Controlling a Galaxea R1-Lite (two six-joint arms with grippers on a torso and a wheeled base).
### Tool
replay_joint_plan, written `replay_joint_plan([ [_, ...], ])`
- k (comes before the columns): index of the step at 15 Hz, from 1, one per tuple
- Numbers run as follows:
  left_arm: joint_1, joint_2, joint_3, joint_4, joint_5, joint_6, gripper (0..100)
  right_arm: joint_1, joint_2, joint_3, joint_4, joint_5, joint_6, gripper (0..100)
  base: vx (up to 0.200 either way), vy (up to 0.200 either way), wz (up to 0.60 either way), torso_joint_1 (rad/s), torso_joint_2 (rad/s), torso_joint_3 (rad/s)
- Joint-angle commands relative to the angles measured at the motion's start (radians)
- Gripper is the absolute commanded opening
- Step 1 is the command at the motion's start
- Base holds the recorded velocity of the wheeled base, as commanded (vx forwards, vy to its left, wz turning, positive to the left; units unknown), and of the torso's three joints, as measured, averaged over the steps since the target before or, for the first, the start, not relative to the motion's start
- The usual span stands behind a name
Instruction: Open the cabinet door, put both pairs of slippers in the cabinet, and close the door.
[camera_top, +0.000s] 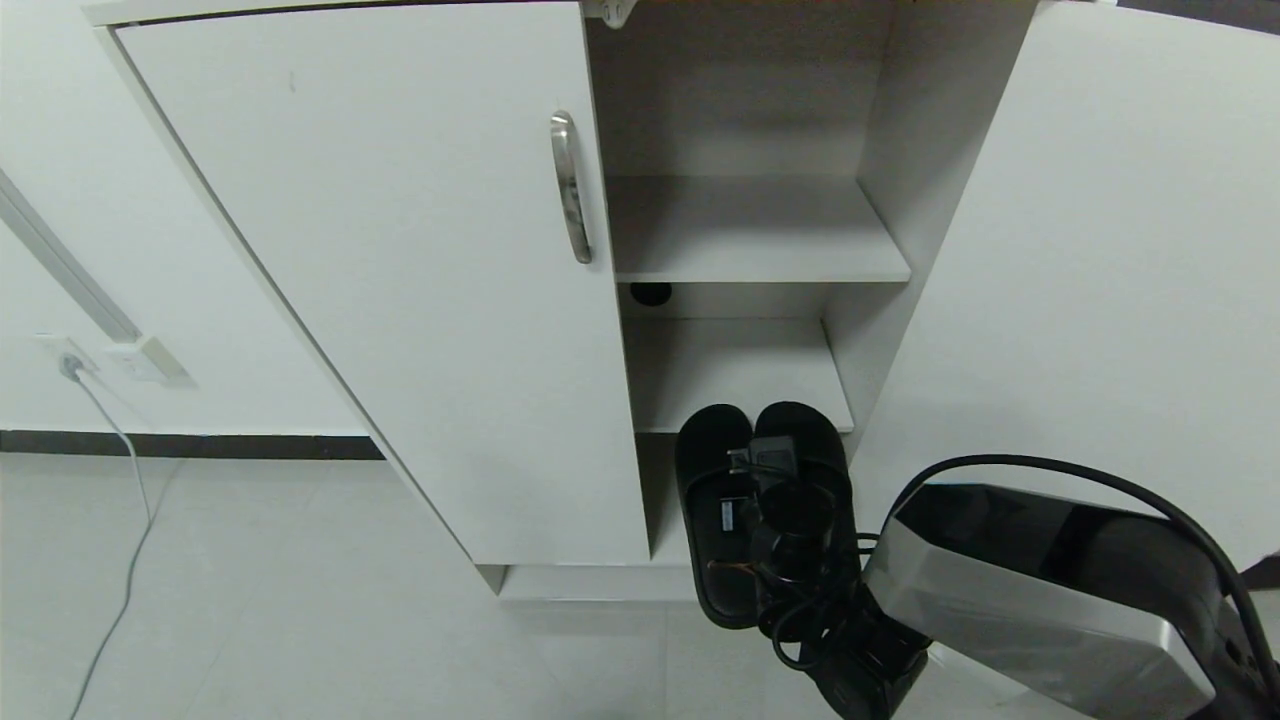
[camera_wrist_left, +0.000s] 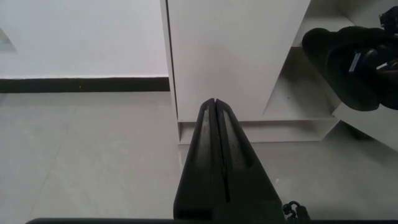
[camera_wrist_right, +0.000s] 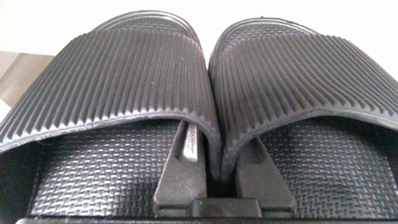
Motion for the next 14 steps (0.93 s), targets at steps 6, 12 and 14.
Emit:
replay_joint_plan([
  [6, 0.0, 0.001, 0.0, 0.0, 0.0, 0.0, 0, 0.0, -0.006, 0.003, 0.0, 0.0, -0.003, 0, 0.2, 0.0, 0.0, 0.002, 0.0, 0.001],
  [12, 0.0, 0.001, 0.0, 0.0, 0.0, -0.002, 0, -0.016, -0.01, -0.075, 0.089, 0.009, 0.003, 0, 0.033, 0.0, 0.0, 0.0, 0.0, 0.0],
  [14, 0.0, 0.001, 0.0, 0.0, 0.0, -0.002, 0, -0.043, -0.003, -0.186, 0.188, 0.009, 0.014, 0, 0.0, 0.0, 0.0, 0.0, 0.0, 0.0],
])
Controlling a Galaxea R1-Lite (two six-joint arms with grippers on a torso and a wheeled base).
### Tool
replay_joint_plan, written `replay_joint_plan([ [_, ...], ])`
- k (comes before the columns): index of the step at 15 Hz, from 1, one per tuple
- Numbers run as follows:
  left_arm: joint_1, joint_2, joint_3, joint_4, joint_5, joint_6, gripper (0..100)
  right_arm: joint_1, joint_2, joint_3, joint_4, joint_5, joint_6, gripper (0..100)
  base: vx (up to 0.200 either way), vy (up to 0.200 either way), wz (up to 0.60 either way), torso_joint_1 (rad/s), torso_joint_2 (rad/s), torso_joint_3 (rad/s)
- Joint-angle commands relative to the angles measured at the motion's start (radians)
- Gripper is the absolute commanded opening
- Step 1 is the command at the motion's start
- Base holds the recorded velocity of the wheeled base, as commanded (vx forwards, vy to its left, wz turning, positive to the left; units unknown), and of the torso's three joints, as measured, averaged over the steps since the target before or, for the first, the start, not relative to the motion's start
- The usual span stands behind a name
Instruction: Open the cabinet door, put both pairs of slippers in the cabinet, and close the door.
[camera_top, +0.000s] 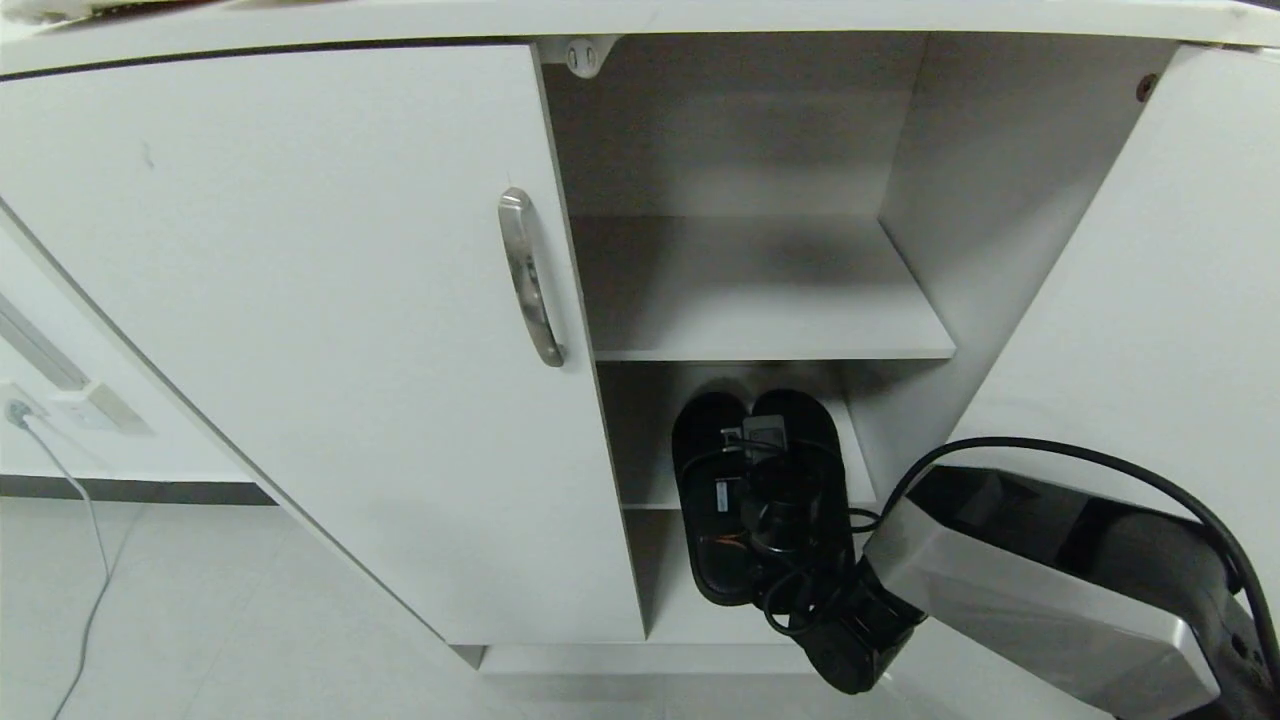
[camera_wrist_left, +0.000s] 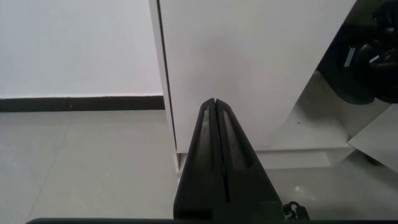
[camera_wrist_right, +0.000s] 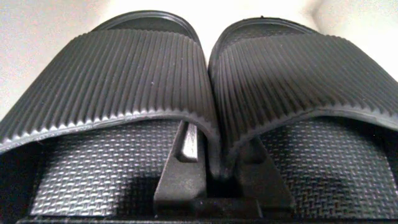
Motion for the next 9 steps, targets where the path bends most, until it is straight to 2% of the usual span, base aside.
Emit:
replay_joint_plan([
  [1, 0.0, 0.001, 0.0, -0.001, 0.0, 0.0, 0, -0.029, 0.012, -0.108, 0.08, 0.001, 0.021, 0, 0.0, 0.0, 0.0, 0.0, 0.0, 0.0],
  [5, 0.0, 0.001, 0.0, -0.001, 0.001, -0.002, 0, -0.061, 0.055, -0.274, 0.201, 0.015, 0.038, 0, 0.0, 0.0, 0.0, 0.0, 0.0, 0.0],
  [7, 0.0, 0.001, 0.0, -0.001, 0.001, -0.005, 0, -0.077, 0.078, -0.398, 0.296, 0.016, 0.038, 0, 0.0, 0.0, 0.0, 0.0, 0.0, 0.0],
  [9, 0.0, 0.001, 0.0, -0.001, 0.003, -0.006, 0, -0.087, 0.097, -0.456, 0.328, 0.016, 0.04, 0, 0.0, 0.0, 0.0, 0.0, 0.0, 0.0],
])
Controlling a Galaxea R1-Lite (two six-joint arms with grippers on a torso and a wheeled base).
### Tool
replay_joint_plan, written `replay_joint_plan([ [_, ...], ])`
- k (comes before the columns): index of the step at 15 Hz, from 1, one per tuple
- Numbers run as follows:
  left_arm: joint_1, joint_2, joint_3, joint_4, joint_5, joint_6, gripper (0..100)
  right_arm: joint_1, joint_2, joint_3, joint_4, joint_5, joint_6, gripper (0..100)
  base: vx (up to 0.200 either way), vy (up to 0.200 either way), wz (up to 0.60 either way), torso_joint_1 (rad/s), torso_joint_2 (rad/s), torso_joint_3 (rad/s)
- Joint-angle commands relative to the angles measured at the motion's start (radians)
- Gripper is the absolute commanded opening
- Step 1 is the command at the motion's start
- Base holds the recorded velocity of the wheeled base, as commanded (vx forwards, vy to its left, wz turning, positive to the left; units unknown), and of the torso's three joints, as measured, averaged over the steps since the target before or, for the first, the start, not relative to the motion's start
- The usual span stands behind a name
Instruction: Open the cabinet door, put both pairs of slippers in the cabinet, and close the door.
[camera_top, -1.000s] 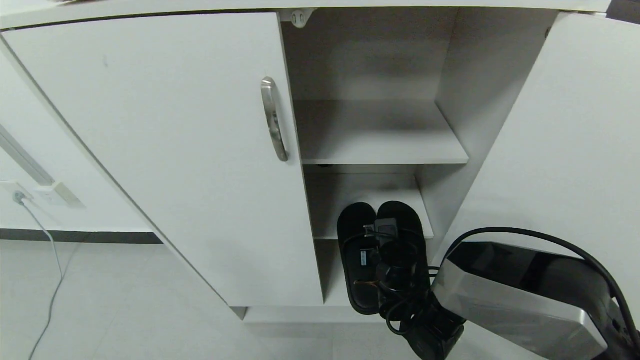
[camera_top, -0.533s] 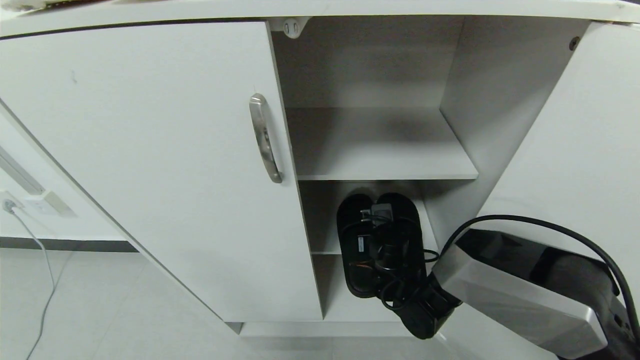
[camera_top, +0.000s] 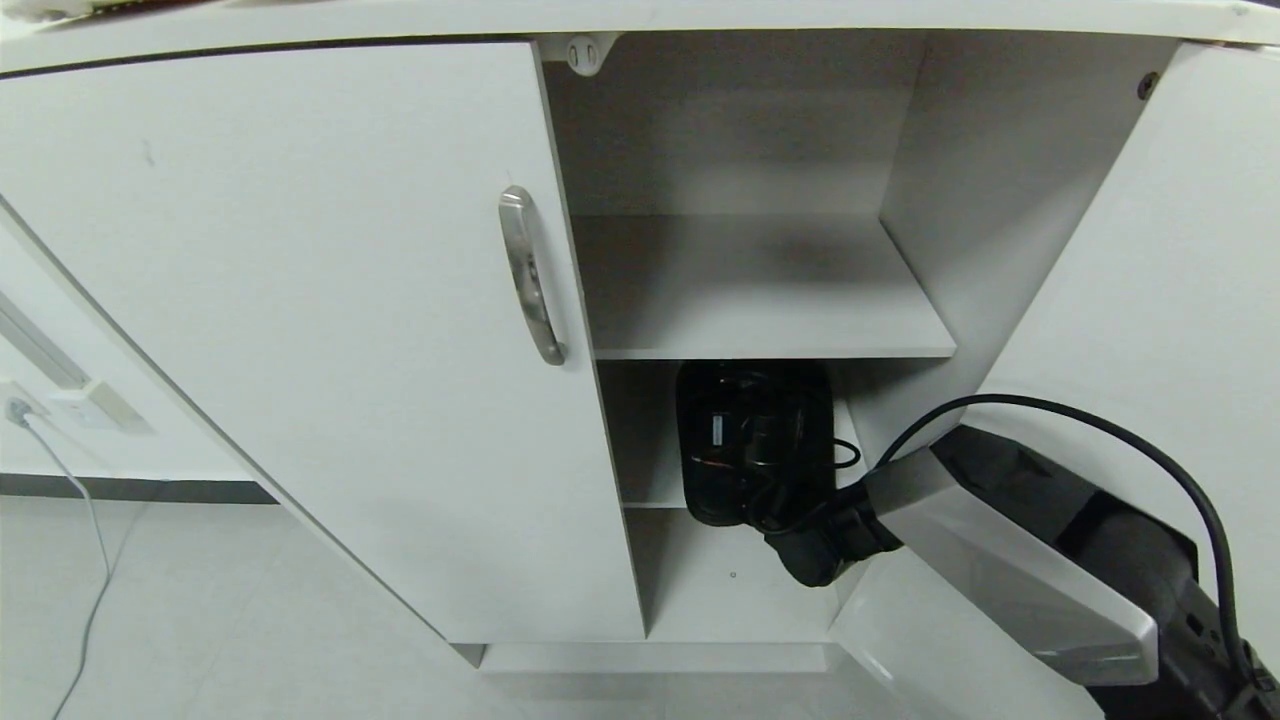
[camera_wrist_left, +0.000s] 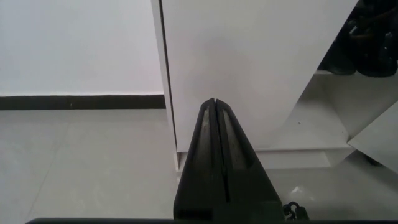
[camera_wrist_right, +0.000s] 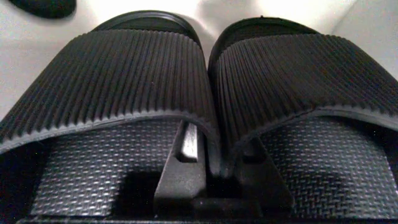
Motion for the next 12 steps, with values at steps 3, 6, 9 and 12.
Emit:
replay_joint_plan([
  [3, 0.0, 0.001, 0.0, 0.0, 0.0, -0.001, 0, -0.024, 0.058, -0.102, 0.038, 0.001, 0.005, 0, 0.0, 0.0, 0.0, 0.0, 0.0, 0.0],
  [6, 0.0, 0.001, 0.0, 0.0, 0.0, -0.001, 0, -0.024, 0.067, -0.113, 0.048, 0.007, 0.005, 0, 0.0, 0.0, 0.0, 0.0, 0.0, 0.0],
  [9, 0.0, 0.001, 0.0, 0.0, 0.0, -0.001, 0, -0.026, 0.068, -0.119, 0.048, 0.007, 0.005, 0, 0.0, 0.0, 0.0, 0.0, 0.0, 0.0],
  [12, 0.0, 0.001, 0.0, 0.0, 0.0, -0.001, 0, -0.026, 0.068, -0.117, 0.048, 0.007, 0.005, 100, 0.0, 0.0, 0.0, 0.0, 0.0, 0.0],
])
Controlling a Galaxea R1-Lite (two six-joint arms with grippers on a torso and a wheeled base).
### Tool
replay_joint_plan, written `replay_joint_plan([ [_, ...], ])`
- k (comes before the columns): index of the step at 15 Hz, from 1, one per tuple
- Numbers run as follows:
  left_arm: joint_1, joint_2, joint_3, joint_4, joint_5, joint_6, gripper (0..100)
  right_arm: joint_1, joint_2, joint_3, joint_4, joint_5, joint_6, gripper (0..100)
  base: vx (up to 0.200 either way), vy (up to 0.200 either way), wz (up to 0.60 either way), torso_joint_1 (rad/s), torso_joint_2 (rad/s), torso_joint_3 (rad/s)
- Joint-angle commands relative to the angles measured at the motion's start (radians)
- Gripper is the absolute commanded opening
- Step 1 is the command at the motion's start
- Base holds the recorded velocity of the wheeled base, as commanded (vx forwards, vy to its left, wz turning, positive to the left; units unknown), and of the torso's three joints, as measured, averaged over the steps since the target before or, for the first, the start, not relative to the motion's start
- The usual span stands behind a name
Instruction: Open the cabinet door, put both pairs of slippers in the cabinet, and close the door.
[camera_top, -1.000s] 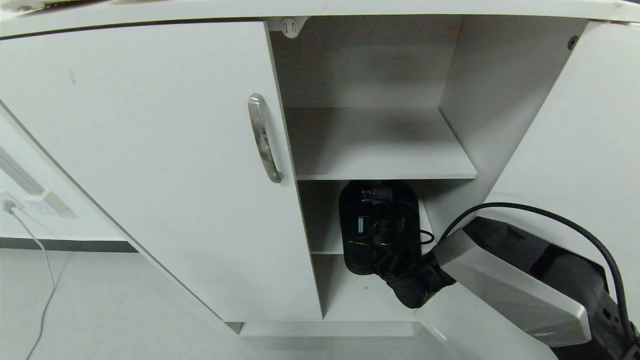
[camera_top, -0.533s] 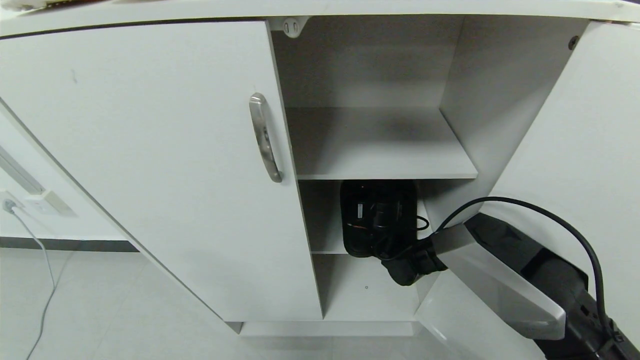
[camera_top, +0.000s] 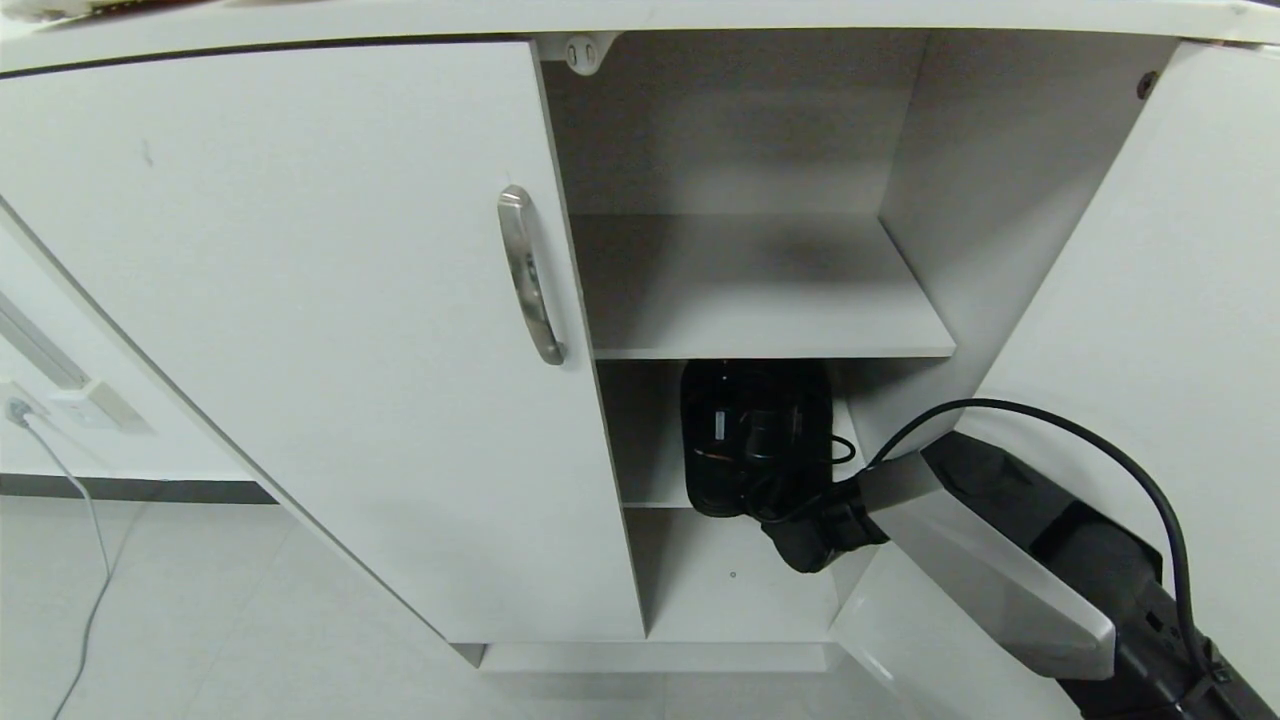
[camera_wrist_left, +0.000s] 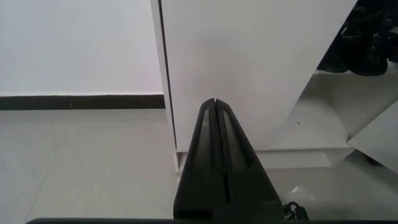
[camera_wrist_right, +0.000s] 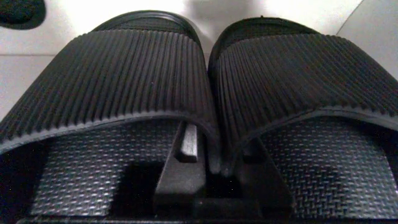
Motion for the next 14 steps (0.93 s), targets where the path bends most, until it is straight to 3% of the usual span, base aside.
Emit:
replay_joint_plan([
  [1, 0.0, 0.001, 0.0, 0.0, 0.0, 0.0, 0, 0.0, -0.003, 0.016, -0.002, 0.0, -0.001, 100, 0.0, 0.0, 0.0, 0.0, 0.0, 0.0],
  [3, 0.0, 0.001, 0.0, 0.0, 0.006, 0.0, 0, 0.006, -0.031, 0.057, -0.006, 0.0, -0.002, 100, 0.0, 0.0, 0.0, 0.0, 0.0, 0.0],
  [7, 0.0, 0.001, 0.0, 0.0, 0.014, 0.001, 0, 0.04, -0.191, 0.288, -0.092, -0.003, -0.001, 100, 0.0, 0.0, 0.0, 0.0, 0.0, 0.0],
  [14, 0.0, 0.001, 0.0, 0.0, 0.011, 0.003, 0, 0.253, -0.599, 1.025, -0.316, 0.002, -0.001, 100, 0.0, 0.0, 0.0, 0.0, 0.0, 0.0],
])
